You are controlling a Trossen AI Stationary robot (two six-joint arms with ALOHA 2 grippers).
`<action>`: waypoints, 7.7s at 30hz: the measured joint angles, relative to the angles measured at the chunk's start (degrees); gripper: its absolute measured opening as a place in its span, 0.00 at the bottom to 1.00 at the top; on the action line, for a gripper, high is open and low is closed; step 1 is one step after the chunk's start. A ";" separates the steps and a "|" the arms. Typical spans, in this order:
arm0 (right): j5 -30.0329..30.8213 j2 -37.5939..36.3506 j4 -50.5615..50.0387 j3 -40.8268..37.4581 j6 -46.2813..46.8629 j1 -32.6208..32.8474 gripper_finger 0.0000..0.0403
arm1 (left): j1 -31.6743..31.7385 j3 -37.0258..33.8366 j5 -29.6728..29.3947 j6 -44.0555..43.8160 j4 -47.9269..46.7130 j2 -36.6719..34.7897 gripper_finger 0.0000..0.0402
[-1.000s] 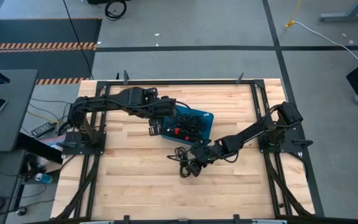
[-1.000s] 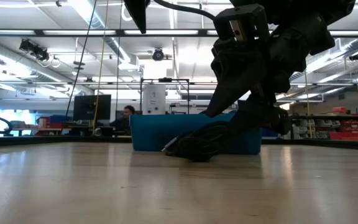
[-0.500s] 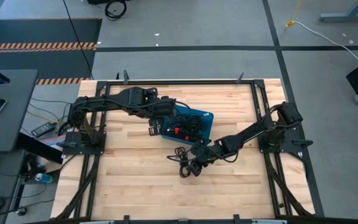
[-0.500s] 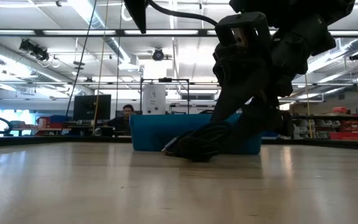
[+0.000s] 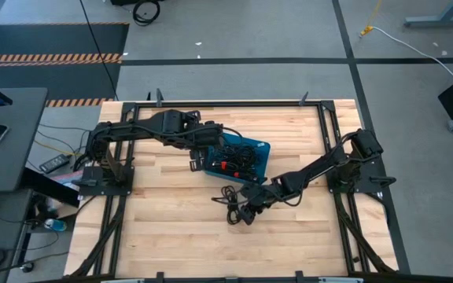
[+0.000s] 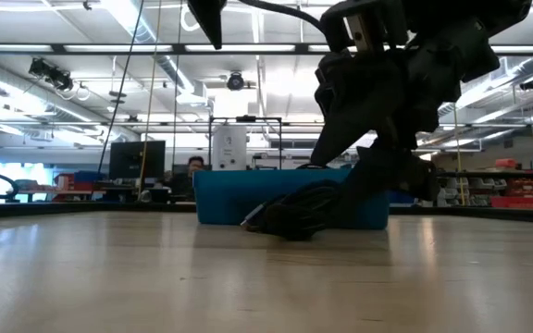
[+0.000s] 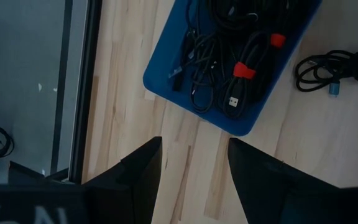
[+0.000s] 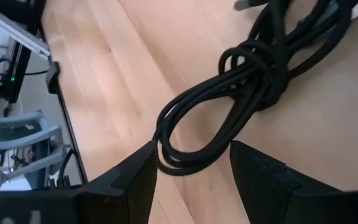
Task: Pick and place USB-C Cables
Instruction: Put the black charger cable into the blue bin
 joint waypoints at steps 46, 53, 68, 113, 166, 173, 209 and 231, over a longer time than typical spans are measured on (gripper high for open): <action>-3.36 0.00 -0.81 0.00 -1.53 -0.61 0.50 | 0.00 0.00 0.00 0.52 1.36 0.00 0.47; -3.86 0.75 2.98 0.00 -3.01 -0.62 0.45 | 0.00 0.00 0.00 0.48 1.36 -0.02 0.47; -8.83 9.23 17.59 0.15 -2.26 -2.16 0.45 | 0.00 0.00 0.00 0.42 1.30 -0.02 0.47; -6.29 5.84 -37.90 23.93 -76.46 -11.63 0.45 | 0.00 0.00 0.00 5.38 -2.30 -0.09 0.47; -9.88 12.15 -38.04 28.27 -73.82 -12.38 0.01 | -0.02 0.00 0.02 4.46 0.40 0.00 0.47; -8.65 9.76 -43.71 37.38 -73.46 -12.51 0.00 | -0.01 0.00 0.00 6.59 1.01 0.00 0.47; 12.82 -1.88 -65.31 42.14 -70.36 -24.59 0.00 | -0.09 -0.05 -15.89 10.97 3.81 -13.93 0.39; 15.52 -1.90 -72.11 35.42 -39.44 -20.58 0.00 | 0.00 -0.02 -27.67 -1.70 -4.45 -24.35 0.39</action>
